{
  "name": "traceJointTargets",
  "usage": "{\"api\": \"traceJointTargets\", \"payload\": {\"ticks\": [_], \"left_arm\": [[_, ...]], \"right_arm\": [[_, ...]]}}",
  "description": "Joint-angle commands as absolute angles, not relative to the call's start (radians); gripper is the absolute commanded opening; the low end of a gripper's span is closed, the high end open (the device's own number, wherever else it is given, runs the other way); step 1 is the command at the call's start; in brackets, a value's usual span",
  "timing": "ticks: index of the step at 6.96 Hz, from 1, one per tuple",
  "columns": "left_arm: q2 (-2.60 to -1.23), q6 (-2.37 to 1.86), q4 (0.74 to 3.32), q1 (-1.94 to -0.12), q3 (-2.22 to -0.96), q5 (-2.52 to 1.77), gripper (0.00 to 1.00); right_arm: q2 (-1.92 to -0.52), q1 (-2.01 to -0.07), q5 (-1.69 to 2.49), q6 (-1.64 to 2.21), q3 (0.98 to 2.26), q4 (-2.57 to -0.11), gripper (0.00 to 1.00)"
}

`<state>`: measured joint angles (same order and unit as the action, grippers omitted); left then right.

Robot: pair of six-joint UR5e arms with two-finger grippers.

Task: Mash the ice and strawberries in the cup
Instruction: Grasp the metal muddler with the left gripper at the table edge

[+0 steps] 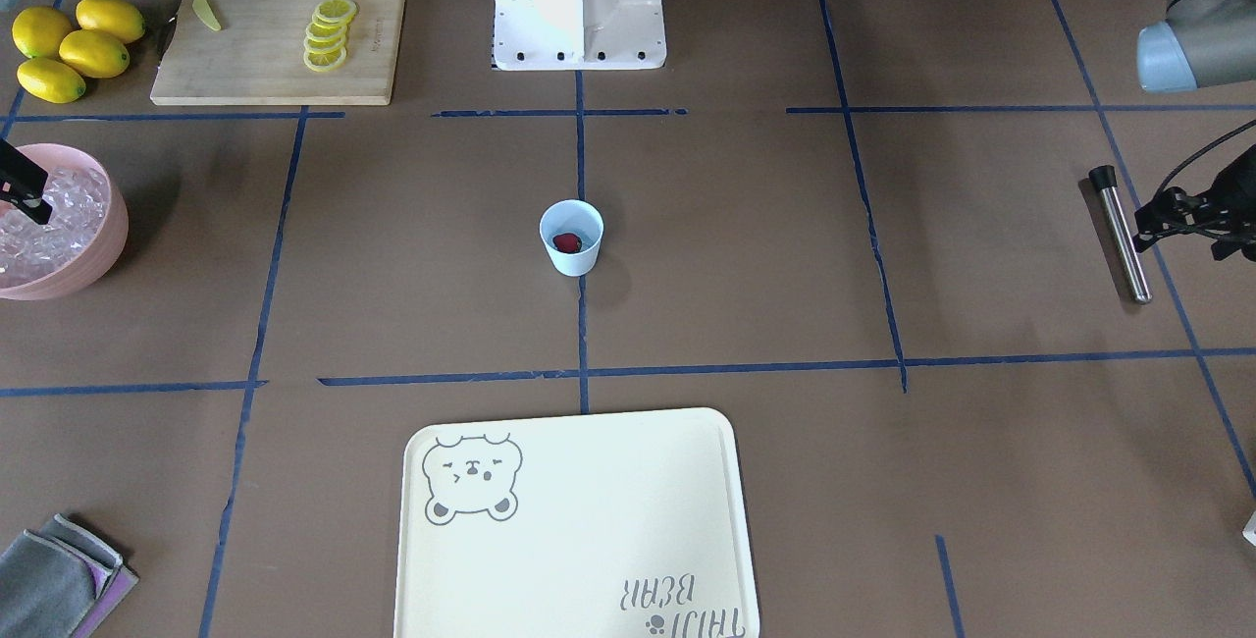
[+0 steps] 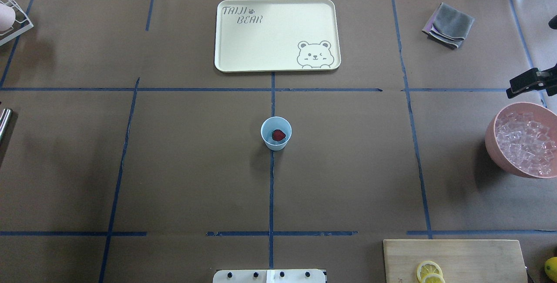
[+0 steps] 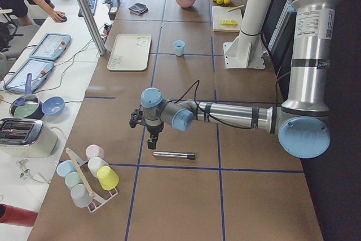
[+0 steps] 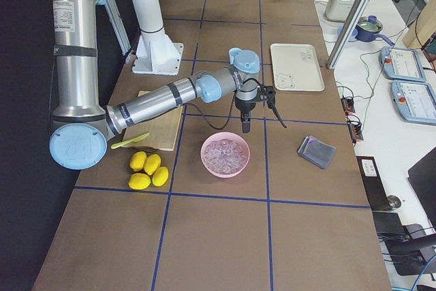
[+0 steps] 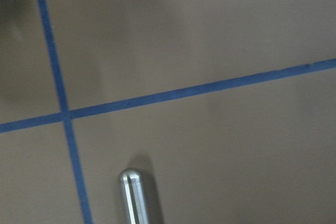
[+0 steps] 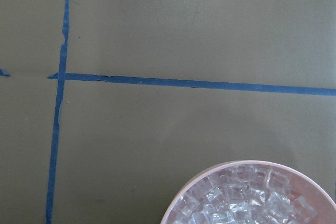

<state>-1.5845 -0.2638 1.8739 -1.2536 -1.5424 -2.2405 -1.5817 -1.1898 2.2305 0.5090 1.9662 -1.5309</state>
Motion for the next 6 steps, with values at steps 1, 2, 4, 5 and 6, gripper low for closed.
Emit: {"api": "traceJointTargets", "payload": {"ticks": [1, 2, 4, 5, 6], "left_arm": [[-1.601, -0.372, 1.874, -1.266, -1.439, -2.294, 0.98], [-1.603, -0.441, 1.941, -1.262, -1.401, -2.295, 0.98], [-1.601, -0.454, 2.077, -1.212, -1.325, -2.296, 0.98], [-1.603, -0.466, 2.085, -1.163, -1.328, -2.295, 0.98], [-1.601, -0.472, 2.124, -1.142, -1.325, -2.295, 0.98]], "right_arm": [[-1.583, -1.192, 2.232, 0.506, 1.963, -1.531, 1.0], [-1.583, -1.192, 2.232, 0.506, 1.965, -1.531, 1.0], [-1.586, -1.192, 2.232, 0.509, 1.967, -1.531, 1.0], [-1.588, -1.192, 2.233, 0.509, 1.968, -1.531, 1.0], [-1.588, -1.192, 2.233, 0.509, 1.968, -1.531, 1.0]]}}
